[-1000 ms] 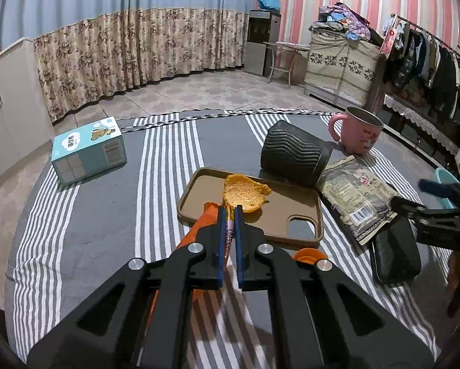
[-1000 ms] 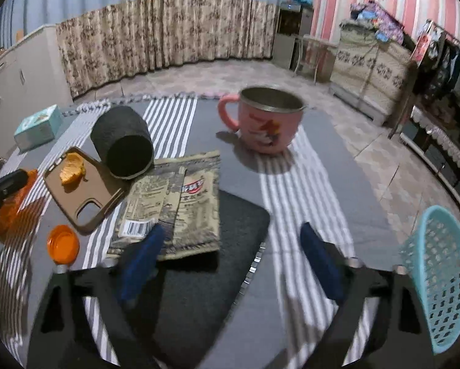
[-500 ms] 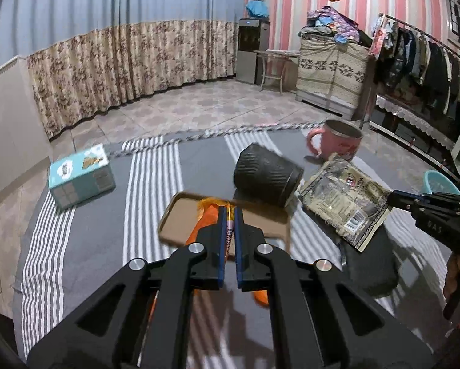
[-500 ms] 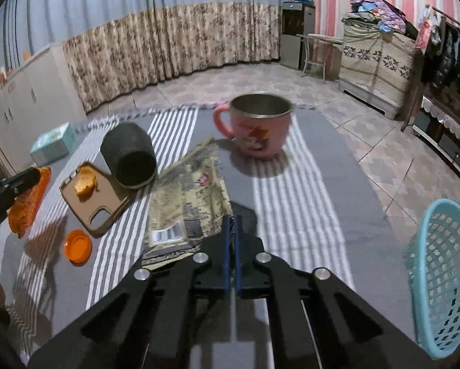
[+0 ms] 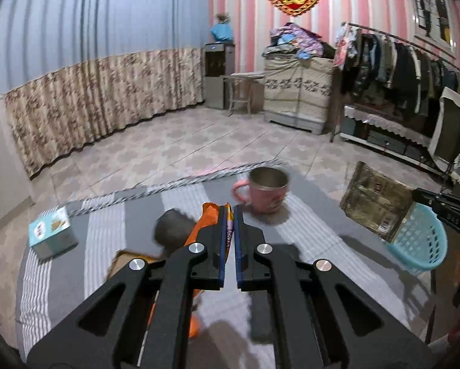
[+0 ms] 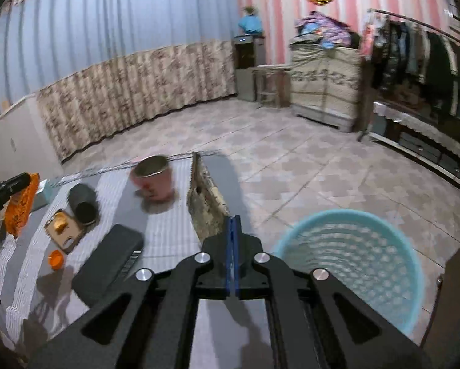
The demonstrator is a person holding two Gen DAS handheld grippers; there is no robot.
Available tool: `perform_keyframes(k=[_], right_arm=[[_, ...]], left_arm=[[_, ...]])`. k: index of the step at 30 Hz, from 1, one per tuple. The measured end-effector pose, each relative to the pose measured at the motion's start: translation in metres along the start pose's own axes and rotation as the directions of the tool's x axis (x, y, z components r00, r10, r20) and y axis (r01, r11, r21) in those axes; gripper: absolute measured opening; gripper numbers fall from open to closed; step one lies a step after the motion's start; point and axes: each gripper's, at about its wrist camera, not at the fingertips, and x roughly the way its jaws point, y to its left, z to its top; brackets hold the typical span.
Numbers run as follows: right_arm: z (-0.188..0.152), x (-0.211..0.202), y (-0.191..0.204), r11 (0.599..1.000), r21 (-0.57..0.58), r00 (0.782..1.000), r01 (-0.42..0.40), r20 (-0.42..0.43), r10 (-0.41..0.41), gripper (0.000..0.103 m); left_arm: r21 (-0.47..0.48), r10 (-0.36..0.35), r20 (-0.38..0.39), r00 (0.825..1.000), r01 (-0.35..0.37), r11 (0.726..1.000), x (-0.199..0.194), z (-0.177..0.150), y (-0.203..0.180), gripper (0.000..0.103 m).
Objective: Collect trash
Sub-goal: 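Carry the orange bag and wrapper over the basket and open both grippers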
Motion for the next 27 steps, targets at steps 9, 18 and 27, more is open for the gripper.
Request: perform_keyframes(k=[9,18,27], right_arm=[[-0.017,-0.024,-0.109,0.98,0.12,0.987,0.158,0.015,-0.161,0.001],[-0.031,-0.007,-0.169,0.959,0.191,0.978,0.207,-0.028,-0.205,0.001],[-0.039,-0.015,-0.204,0.943,0.245,0.974,0.225,-0.023,-0.227,0.001]], left_arm=[[0.065,-0.103,0.016,0.995,0.101,0.993,0.015,0.025,-0.095,0.003],[0.136,-0.234,0.003,0.972,0.231,0.963,0.039,0.029,-0.219,0.003],[0.178,-0.375,-0.035,0.926,0.375,0.91,0.05,0.019,-0.316,0.003]])
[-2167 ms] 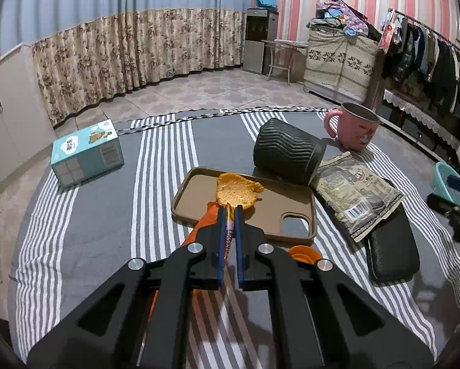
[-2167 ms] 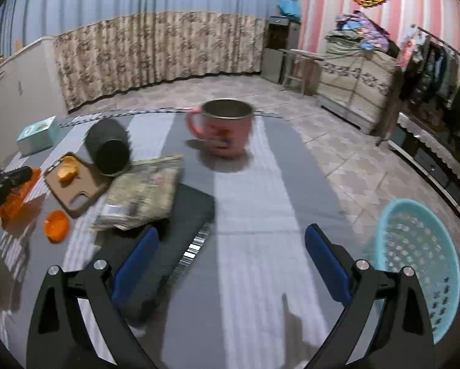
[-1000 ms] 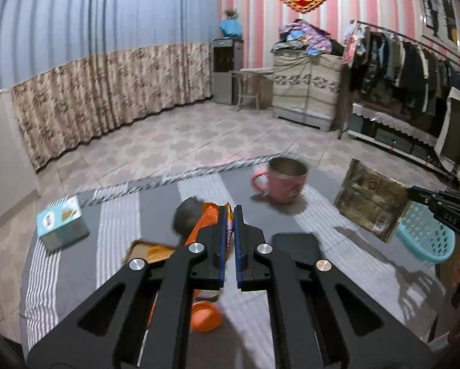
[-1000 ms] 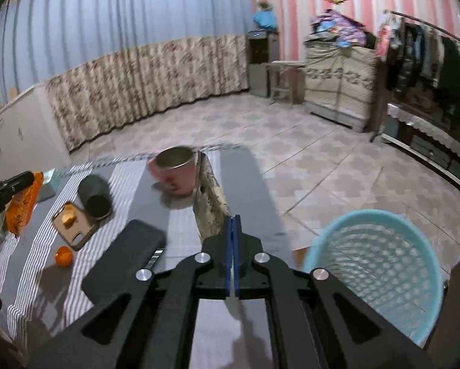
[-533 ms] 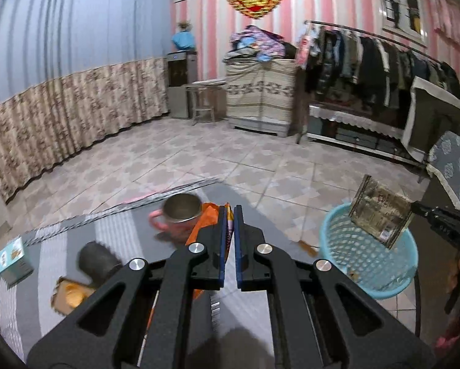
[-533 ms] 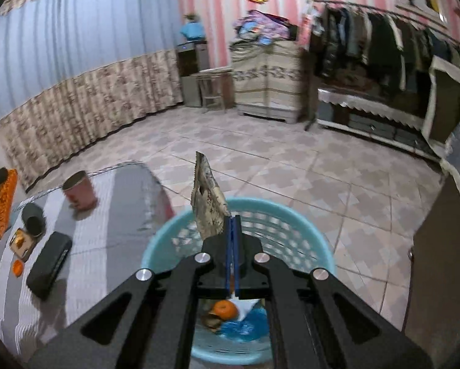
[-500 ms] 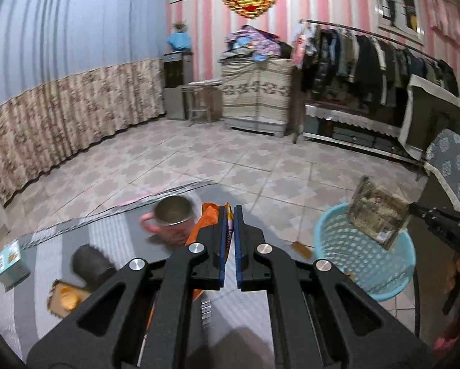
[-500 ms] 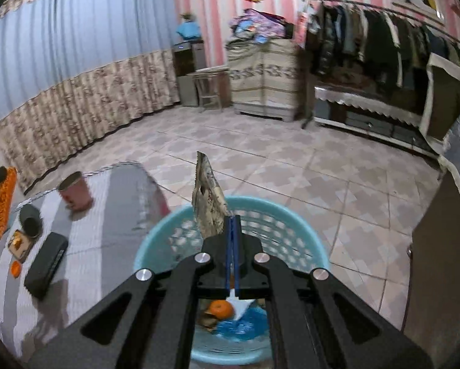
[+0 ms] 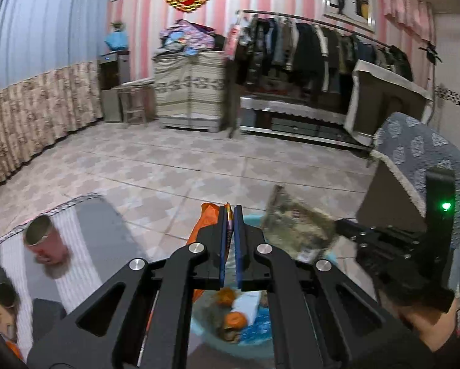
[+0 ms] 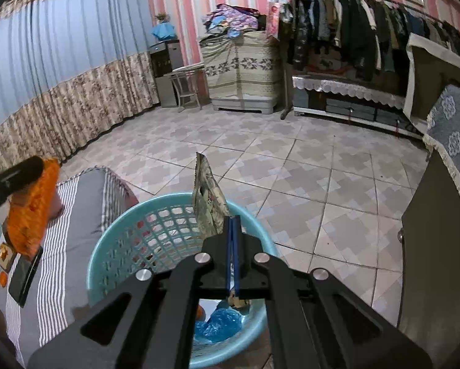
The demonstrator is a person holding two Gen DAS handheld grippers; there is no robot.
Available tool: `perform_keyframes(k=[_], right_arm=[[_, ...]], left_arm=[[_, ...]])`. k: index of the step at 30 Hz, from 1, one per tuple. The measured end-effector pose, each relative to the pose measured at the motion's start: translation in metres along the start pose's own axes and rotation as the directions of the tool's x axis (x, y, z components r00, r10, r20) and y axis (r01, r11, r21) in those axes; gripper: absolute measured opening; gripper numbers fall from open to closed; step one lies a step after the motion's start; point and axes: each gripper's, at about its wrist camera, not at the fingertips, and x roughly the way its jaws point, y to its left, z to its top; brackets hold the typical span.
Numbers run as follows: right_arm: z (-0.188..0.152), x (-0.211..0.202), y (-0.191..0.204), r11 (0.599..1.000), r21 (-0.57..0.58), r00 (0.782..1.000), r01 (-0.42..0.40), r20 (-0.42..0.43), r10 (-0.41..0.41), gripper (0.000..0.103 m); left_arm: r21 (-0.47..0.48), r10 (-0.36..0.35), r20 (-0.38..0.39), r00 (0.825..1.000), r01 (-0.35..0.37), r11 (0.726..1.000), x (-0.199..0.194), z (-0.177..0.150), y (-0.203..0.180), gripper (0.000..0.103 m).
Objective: Collect trash
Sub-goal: 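Carry the orange bag and wrapper over the basket and open both grippers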
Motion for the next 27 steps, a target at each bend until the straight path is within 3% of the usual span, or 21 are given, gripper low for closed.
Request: perform_keyframes(k=[10,20,22,24,27], right_arm=[[0.0,0.005,-0.02,0.999,0.046,1.0,-0.022,-0.014,0.022,0.001],[-0.006,0.021,-0.008,1.0,0.013,0.997,-0.02,-0.068,0.021,0.001],[-0.008,0.024,-0.007,1.0,0.012,0.997,-0.023,-0.08,0.024,0.001],[-0.008,0.026,-0.006,1.0,0.005,0.996,-0.024,-0.085,0.024,0.001],[-0.01,0.027,-0.002,0.999,0.01,0.995,-0.036,-0.09,0.036,0.004]], left_arm=[[-0.004,-0.074,-0.02,0.997,0.074,0.997,0.02,-0.002,-0.034,0.003],[-0.047,-0.08,-0.108,0.991,0.075,0.996,0.055,-0.014,-0.009,0.009],[-0.047,-0.054,-0.116,0.992,0.049,0.998,0.056,-0.016,-0.002,0.02],[-0.041,-0.012,-0.108,0.994,0.007,0.999,0.054,-0.017,0.004,0.047],[-0.006,0.085,-0.089,0.992,-0.086,0.996,0.046,-0.017,0.014,0.065]])
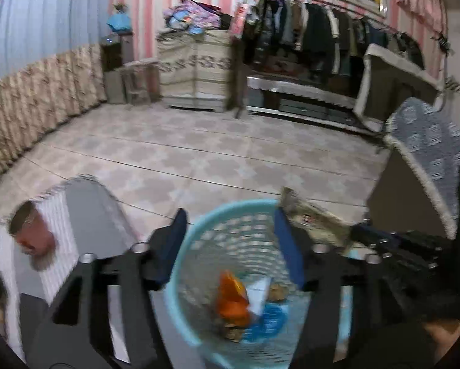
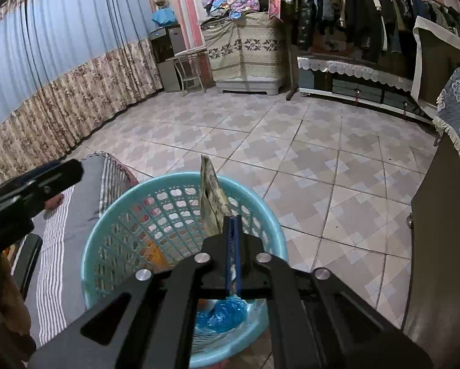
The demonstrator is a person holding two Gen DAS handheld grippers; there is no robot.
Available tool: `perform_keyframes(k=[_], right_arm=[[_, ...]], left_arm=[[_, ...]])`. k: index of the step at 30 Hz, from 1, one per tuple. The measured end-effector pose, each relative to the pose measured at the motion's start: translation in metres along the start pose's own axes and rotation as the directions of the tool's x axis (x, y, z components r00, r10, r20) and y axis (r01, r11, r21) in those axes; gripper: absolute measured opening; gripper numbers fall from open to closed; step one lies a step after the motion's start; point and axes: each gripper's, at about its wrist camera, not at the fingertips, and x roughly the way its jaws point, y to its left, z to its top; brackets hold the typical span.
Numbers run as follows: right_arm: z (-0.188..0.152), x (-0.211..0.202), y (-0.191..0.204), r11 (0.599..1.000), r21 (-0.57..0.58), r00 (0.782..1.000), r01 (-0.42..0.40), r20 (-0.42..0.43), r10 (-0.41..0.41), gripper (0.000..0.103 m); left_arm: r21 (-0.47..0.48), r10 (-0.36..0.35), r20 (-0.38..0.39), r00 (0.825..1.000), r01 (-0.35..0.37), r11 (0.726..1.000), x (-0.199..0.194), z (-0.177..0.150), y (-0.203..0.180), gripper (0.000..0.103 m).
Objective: Collect trash
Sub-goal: 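Carry the orange bag and wrapper over the basket and open both grippers, then return to the table and grasp the orange round lid with the left gripper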
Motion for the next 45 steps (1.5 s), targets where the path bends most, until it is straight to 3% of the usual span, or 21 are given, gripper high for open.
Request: perform_keyframes(k=[5,6,7,9,11,13,20,29,31,35,38,45], right_arm=[[-0.003,0.008,0.015,1.0,-0.025,1.0,-0.009,-0.022,0.008,0.004],[-0.004,0.009,0.018,0.999,-0.031,1.0,-0.011,-0.026,0.01,0.015],[-0.005,0.009,0.021,0.999,-0.037,1.0,-0.006,-0.026,0.005,0.038],[-0.006,0.007,0.029,0.998,-0.055,1.0,0.017,-0.006,-0.017,0.068],[-0.007,0.005,0.037,0.997,-0.076,1.0,0.026,0.008,-0.025,0.07],[-0.008,0.003,0.042,0.997,-0.079,1.0,0.024,0.016,-0.023,0.084],[-0.015,-0.011,0.079,0.975,-0.19,0.989,0.111,0.119,-0.089,0.089],[-0.029,-0.022,0.117,0.975,-0.209,0.988,0.078,0.15,-0.047,0.09],[-0.034,-0.022,0.125,0.972,-0.221,0.987,0.081,0.155,-0.047,0.097],[-0.043,-0.018,0.141,0.962,-0.263,0.99,0.077,0.132,-0.043,0.097],[-0.047,-0.013,0.147,0.957,-0.281,0.994,0.071,0.101,-0.044,0.097],[-0.051,-0.011,0.152,0.965,-0.258,0.998,0.042,0.062,-0.027,0.097]], left_arm=[[-0.016,0.084,0.033,0.996,-0.083,0.996,-0.018,-0.007,0.029,0.084],[-0.02,0.09,0.038,0.995,-0.089,0.996,-0.022,-0.008,0.033,0.086],[-0.023,0.102,0.044,0.994,-0.101,0.995,-0.026,-0.01,0.039,0.087],[-0.036,0.13,0.054,0.99,-0.128,0.991,-0.035,-0.013,0.051,0.092],[-0.061,0.148,0.063,0.987,-0.145,0.988,-0.046,-0.018,0.065,0.095],[-0.084,0.179,0.071,0.981,-0.173,0.981,-0.06,-0.025,0.084,0.097],[-0.148,0.289,0.058,0.955,-0.278,0.949,-0.106,-0.058,0.157,0.097],[-0.258,0.416,-0.084,0.906,-0.423,0.869,-0.14,-0.139,0.26,0.097],[-0.278,0.42,-0.13,0.898,-0.44,0.854,-0.14,-0.155,0.278,0.097],[-0.296,0.424,-0.211,0.881,-0.471,0.831,-0.138,-0.181,0.301,0.097],[-0.322,0.404,-0.247,0.88,-0.468,0.823,-0.136,-0.188,0.311,0.096],[-0.318,0.344,-0.354,0.87,-0.458,0.83,-0.117,-0.204,0.324,0.068]])
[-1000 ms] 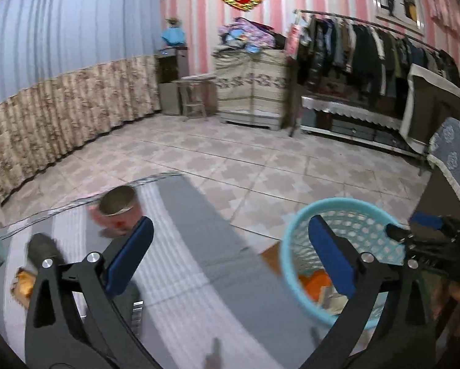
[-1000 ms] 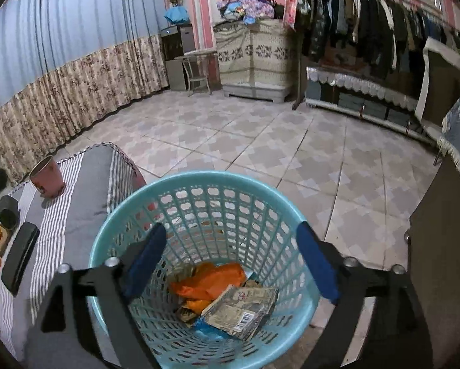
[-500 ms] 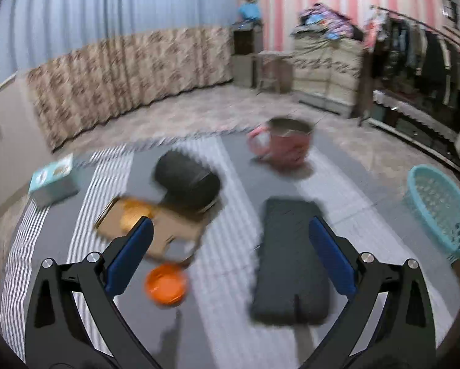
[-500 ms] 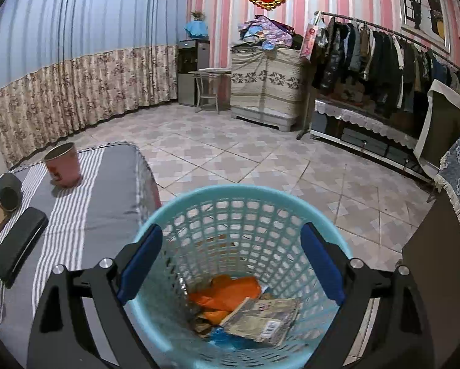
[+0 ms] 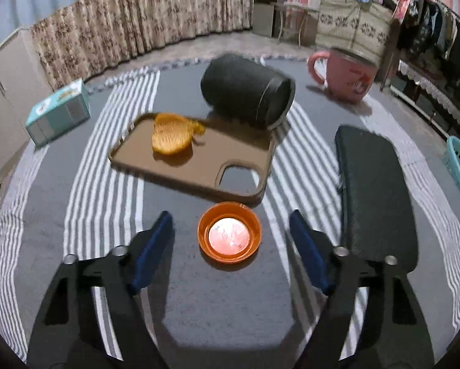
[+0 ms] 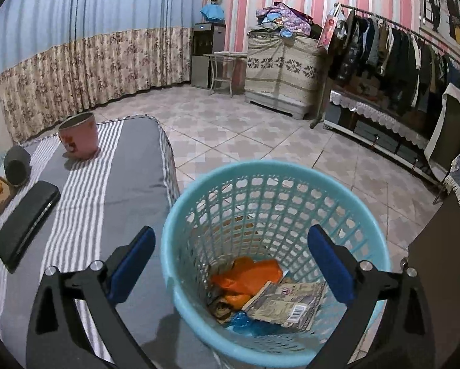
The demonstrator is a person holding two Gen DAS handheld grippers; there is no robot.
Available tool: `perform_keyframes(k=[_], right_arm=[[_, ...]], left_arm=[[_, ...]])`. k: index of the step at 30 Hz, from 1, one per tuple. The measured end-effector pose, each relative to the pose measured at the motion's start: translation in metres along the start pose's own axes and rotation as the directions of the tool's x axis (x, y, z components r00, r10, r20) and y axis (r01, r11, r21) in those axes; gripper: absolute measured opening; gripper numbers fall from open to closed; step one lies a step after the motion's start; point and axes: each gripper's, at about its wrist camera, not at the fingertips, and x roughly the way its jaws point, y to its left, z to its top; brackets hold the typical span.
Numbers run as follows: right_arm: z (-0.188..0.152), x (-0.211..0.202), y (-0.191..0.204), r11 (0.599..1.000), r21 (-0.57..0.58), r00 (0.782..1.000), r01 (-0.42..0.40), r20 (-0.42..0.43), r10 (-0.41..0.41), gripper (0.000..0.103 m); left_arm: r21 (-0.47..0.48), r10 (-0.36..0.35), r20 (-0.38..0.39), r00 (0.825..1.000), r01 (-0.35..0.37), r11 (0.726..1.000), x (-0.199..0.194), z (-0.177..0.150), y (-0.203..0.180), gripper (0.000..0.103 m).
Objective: Collect trash
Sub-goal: 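Return to the table and grasp the orange round lid with the left gripper, then grasp the black cylinder with the right gripper while the left holds the orange lid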
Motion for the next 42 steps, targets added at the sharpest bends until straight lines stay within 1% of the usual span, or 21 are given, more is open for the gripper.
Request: perform_keyframes(k=[2,3,5,7,9,12,16,20,25,26,28,29,31,34,36,39,42], right_arm=[[0.001,0.0,0.003,1.0,0.0,1.0,-0.005,-0.007,0.005,0.097],[0.002,0.0,0.006,1.0,-0.005,1.0,0.001,-0.009,-0.001,0.097],[0.004,0.0,0.014,1.0,-0.015,1.0,0.002,-0.011,-0.003,0.097],[0.007,-0.001,0.02,1.0,-0.025,1.0,0.0,-0.009,0.0,0.097],[0.009,-0.004,0.031,0.999,-0.032,1.0,-0.011,-0.003,0.011,0.097],[0.014,-0.008,0.051,0.998,-0.043,0.999,-0.038,-0.003,0.038,0.097],[0.019,-0.009,0.085,0.995,-0.063,0.997,-0.075,-0.009,0.074,0.097],[0.025,-0.01,0.124,0.989,-0.08,0.992,-0.122,-0.018,0.121,0.097],[0.029,-0.009,0.178,0.974,-0.143,0.984,-0.175,-0.033,0.172,0.097],[0.031,-0.009,0.194,0.966,-0.164,0.98,-0.2,-0.039,0.196,0.097],[0.034,-0.01,0.214,0.958,-0.188,0.977,-0.215,-0.042,0.211,0.097],[0.035,-0.01,0.23,0.952,-0.206,0.974,-0.227,-0.042,0.223,0.097],[0.038,-0.01,0.249,0.943,-0.227,0.97,-0.243,-0.044,0.239,0.097],[0.044,-0.004,0.283,0.928,-0.245,0.96,-0.281,-0.062,0.275,0.097],[0.046,0.003,0.297,0.92,-0.247,0.952,-0.306,-0.081,0.295,0.097],[0.047,0.013,0.324,0.906,-0.264,0.943,-0.332,-0.106,0.315,0.097],[0.046,0.021,0.346,0.893,-0.291,0.939,-0.342,-0.126,0.319,0.097]], left_arm=[[-0.01,-0.009,-0.01,1.0,0.009,1.0,0.002,-0.001,0.001,0.062],[-0.005,-0.013,-0.004,1.0,0.013,1.0,0.001,-0.001,0.001,0.051],[0.006,-0.019,0.001,1.0,0.018,1.0,0.0,-0.001,0.001,0.039],[0.01,-0.041,0.013,0.999,0.041,0.999,-0.004,0.0,0.004,0.039],[0.027,-0.043,0.046,0.998,0.041,0.999,-0.013,0.0,0.005,0.039],[0.04,-0.023,0.108,0.994,0.019,0.999,-0.026,0.005,0.015,0.039],[0.003,0.003,0.178,0.984,-0.004,1.0,-0.037,0.026,0.039,0.039],[-0.042,0.038,0.257,0.966,-0.028,0.999,-0.047,0.053,0.066,0.039],[-0.082,0.089,0.329,0.94,-0.066,0.994,-0.046,0.083,0.09,0.039],[-0.09,0.101,0.337,0.936,-0.075,0.993,-0.044,0.087,0.095,0.039],[-0.109,0.114,0.351,0.93,-0.081,0.991,-0.04,0.091,0.105,0.039],[-0.116,0.114,0.352,0.929,-0.077,0.99,-0.038,0.092,0.109,0.039],[-0.13,0.121,0.353,0.928,-0.079,0.988,-0.033,0.092,0.117,0.039],[-0.126,0.154,0.351,0.923,-0.117,0.985,-0.027,0.091,0.125,0.039],[-0.127,0.181,0.355,0.917,-0.145,0.981,-0.026,0.091,0.13,0.039],[-0.134,0.18,0.343,0.922,-0.142,0.981,-0.02,0.091,0.139,0.039],[-0.145,0.192,0.346,0.918,-0.15,0.978,-0.018,0.09,0.143,0.039]])
